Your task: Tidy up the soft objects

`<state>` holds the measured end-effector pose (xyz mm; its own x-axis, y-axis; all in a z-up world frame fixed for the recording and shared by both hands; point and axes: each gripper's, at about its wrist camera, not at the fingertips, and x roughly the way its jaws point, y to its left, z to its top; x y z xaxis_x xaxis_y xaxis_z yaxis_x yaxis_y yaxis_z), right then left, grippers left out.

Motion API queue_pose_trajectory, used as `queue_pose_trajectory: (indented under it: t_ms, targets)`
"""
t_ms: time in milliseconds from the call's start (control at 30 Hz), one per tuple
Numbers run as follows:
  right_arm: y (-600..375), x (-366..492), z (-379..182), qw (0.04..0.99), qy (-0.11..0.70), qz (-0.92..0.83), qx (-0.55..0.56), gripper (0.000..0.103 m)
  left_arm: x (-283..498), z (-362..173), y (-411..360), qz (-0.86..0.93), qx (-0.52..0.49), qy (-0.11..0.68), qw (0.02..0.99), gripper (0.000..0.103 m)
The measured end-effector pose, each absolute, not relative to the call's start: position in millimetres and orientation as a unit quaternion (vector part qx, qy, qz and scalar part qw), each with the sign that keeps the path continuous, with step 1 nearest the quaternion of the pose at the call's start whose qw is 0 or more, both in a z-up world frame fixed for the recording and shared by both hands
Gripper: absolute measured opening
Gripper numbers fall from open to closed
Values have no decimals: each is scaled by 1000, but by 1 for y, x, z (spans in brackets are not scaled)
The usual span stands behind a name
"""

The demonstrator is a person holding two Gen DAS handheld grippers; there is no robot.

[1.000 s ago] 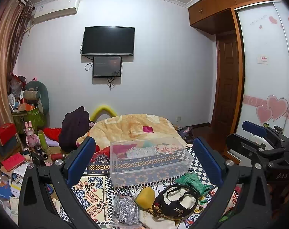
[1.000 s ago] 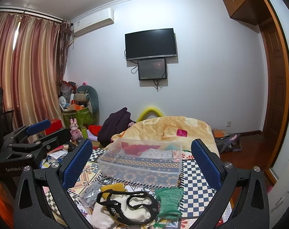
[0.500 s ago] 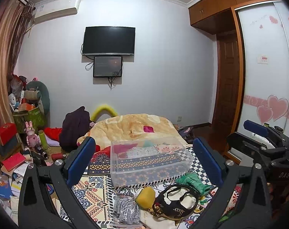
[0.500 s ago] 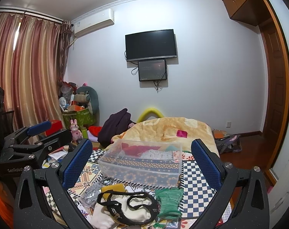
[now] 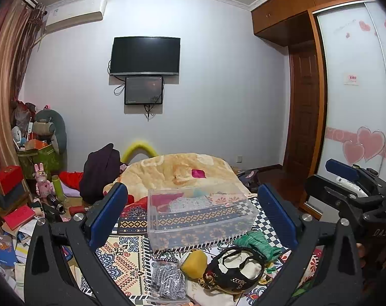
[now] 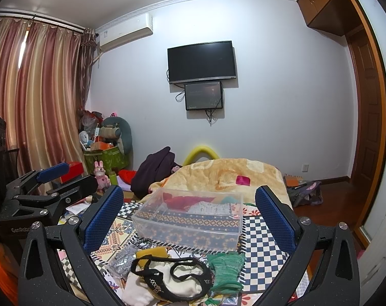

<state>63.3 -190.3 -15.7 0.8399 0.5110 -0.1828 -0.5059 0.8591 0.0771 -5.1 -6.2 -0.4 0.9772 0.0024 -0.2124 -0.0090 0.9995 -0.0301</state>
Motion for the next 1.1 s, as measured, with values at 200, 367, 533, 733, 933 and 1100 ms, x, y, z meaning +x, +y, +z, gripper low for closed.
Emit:
queue_pose_trajectory:
  t_ms: [200, 367, 533, 733, 933, 1100]
  targets:
    - [-191, 63, -15, 959, 97, 265, 14, 103, -6, 1, -8, 2, -14, 105, 994, 103]
    - [-190, 63, -15, 959, 96, 265, 13, 103, -6, 1, -8, 2, -15, 105, 994, 103]
    - [-191, 62, -16, 960, 96, 264, 14, 103, -6, 1, -8, 1, -15, 106, 994, 103]
    - [-193, 65, -17, 960, 99, 262, 14, 103, -6, 1, -8, -1, -13, 107, 994, 103]
    - [-193, 74, -29, 959, 120, 256, 13, 103, 3, -10, -6, -3, -11, 129, 992, 103]
    - [-193, 89, -53, 956, 159, 248, 5, 103, 21, -33, 3, -8, -17, 173, 985, 103]
